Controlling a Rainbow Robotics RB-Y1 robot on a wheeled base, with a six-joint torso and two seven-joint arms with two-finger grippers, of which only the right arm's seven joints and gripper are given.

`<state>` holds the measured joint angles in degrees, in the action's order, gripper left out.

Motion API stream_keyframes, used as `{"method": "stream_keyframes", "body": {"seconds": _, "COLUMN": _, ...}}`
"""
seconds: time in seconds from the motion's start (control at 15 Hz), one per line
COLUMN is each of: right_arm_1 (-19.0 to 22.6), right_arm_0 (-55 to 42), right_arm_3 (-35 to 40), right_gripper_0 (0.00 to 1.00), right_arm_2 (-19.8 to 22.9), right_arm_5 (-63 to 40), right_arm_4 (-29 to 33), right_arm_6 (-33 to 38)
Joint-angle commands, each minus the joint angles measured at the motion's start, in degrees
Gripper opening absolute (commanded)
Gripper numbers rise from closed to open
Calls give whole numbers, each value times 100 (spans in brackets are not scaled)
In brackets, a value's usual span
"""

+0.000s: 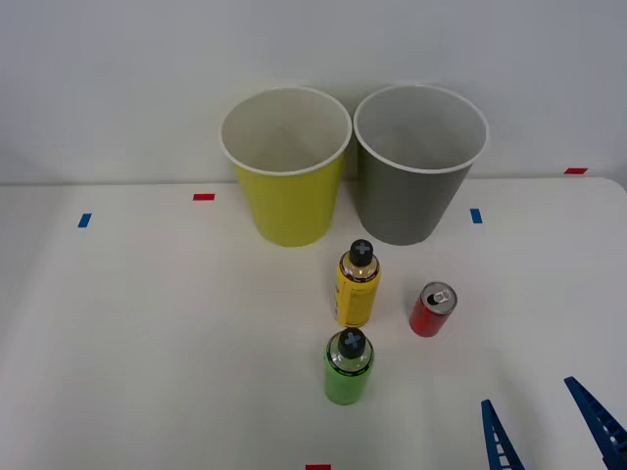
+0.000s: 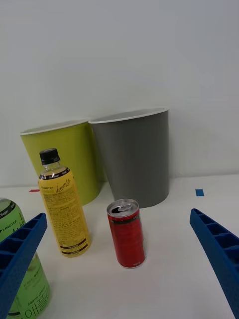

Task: Put cans in the gray bin, plastic bottles in the light green bin

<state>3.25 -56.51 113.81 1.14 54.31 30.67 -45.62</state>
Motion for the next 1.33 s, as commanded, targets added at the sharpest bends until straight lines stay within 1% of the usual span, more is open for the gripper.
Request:
{"method": "stream_keyframes", "body": {"seconds": 0.07, "right_arm_1": 0, "right_arm_0": 0, "right_arm_3": 1, "right_gripper_0": 100, "right_arm_2": 0, "right_arm_5": 0, "right_arm_4": 0, "right_arm_6": 0}}
{"method": "stream_keyframes", "body": {"seconds": 1.33, "right_arm_1": 0, "right_arm_0": 0, "right_arm_3": 1, "right_gripper_0": 100, "right_arm_2": 0, "right_arm_5": 0, "right_arm_4": 0, "right_arm_6": 0}}
